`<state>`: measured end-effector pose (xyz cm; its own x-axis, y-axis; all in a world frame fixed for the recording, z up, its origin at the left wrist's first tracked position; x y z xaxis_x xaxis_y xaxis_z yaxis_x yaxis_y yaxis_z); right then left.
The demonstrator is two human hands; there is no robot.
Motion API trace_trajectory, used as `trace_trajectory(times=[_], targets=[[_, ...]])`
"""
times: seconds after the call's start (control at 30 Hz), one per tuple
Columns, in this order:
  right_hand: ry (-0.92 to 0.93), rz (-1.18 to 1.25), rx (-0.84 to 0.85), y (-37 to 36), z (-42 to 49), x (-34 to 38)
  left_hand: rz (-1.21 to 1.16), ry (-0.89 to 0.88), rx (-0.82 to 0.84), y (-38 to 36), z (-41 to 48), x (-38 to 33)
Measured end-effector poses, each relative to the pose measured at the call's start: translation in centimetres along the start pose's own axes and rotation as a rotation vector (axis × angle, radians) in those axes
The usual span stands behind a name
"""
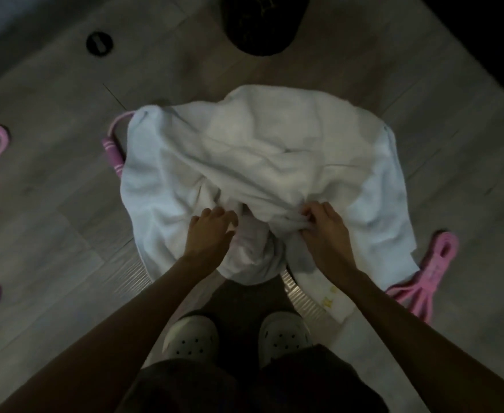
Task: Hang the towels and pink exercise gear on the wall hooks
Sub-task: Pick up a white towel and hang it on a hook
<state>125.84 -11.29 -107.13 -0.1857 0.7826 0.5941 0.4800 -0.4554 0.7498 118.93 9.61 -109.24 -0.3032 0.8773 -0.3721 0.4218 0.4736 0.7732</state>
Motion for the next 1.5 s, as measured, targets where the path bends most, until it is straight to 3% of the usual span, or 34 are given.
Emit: trace_trajectory(times=[0.13, 0.27, 0.4, 0.63, 0.8, 0.97, 1.13, 1.27, 1.37, 1.5], targets=[[-0.002, 0.041, -0.13, 8.9, -2.4, 5.9, -0.131, -0.008, -0.058, 7.9, -3.8, -3.4], [0.057, 0.113, -0.24, 19.1, -5.1, 13.0, -0.279, -0.179, -0.155, 18.0, -7.6, -9.0], [0.172, 0.143, -0.336, 29.6, -8.0, 20.7, -0.28, -0.318, -0.154, 27.9, -11.4, -15.1], [0.424, 0.133, -0.436, 44.6, -12.9, 34.4, -0.502, -0.191, -0.024, 41.6, -18.5, -22.2], [0.538, 0.124, -0.481, 51.6, -16.5, 42.2, -0.797, -0.34, -0.09, 49.9, -25.3, -24.7], [0.597, 0.101, -0.541, 56.1, -20.2, 46.6, -0.642, -0.358, -0.149, 56.3, -31.3, -24.7], [0.425, 0.113, -0.539, 58.1, -22.8, 47.4, -0.576, -0.401, -0.403, 60.8, -35.7, -25.2], [0.278, 0.136, -0.349, 57.9, -23.9, 47.3, -0.462, -0.46, -0.659, 63.2, -38.9, -26.4], [0.186, 0.132, -0.017, 58.4, -24.7, 48.2, -0.37, -0.531, -0.682, 64.1, -41.1, -27.4], [0.257, 0.338, 0.159, 59.4, -25.4, 52.3, 0.018, -0.781, -0.763, 63.8, -43.0, -28.3]])
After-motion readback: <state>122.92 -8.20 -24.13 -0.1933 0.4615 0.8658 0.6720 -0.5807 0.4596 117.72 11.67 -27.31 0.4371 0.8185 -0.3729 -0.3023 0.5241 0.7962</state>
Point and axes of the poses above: each hand's wrist, its own z-axis towards the middle knuckle, its own y-axis out of the back of the hand, x = y × z, the point moved 1 cm from there along z, towards the middle knuckle, and after that the axes turned 6 degrees about x, right-handed, at the moved point
